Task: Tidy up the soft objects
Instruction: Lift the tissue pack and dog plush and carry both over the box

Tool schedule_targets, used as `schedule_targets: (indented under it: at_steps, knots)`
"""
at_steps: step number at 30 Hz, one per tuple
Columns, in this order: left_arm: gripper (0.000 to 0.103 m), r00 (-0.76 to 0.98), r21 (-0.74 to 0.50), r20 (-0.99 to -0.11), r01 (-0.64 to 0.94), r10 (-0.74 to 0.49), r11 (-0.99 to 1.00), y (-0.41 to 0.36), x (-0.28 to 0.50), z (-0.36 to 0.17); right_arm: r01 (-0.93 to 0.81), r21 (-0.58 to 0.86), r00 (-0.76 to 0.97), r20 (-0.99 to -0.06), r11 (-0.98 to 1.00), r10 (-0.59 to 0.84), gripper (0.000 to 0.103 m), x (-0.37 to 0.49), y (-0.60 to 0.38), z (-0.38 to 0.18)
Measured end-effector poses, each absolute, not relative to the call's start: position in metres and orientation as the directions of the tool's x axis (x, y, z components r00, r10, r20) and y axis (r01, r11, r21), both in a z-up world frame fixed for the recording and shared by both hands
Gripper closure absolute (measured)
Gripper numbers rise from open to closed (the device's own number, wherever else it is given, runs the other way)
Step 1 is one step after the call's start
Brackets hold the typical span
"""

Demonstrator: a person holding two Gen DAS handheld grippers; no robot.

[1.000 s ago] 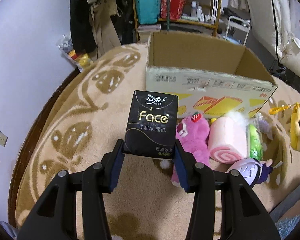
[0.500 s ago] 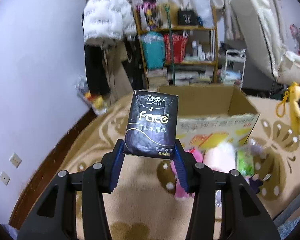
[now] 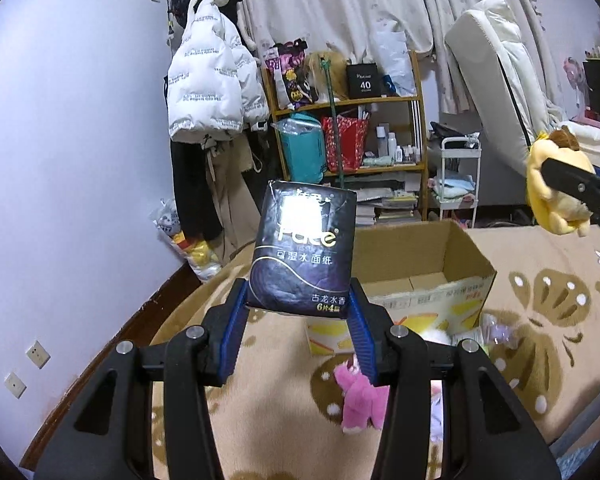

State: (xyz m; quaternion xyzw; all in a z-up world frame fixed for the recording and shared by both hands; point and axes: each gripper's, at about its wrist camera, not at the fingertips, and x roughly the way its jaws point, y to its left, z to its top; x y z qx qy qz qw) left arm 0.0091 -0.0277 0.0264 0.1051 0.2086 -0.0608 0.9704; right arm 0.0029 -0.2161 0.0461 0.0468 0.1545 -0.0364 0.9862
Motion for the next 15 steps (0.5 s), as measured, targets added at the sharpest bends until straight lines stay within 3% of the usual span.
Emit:
schedule_targets:
  at_steps: [15]
  knots:
    - [0.057,0.923,0.150,-0.362,0.199,-0.133,0.969,-0.042,0.070,0.039,0.138,0.071,0.961,-0.251,0.988,-0.116,0.018,0.056,-0.223,0.041]
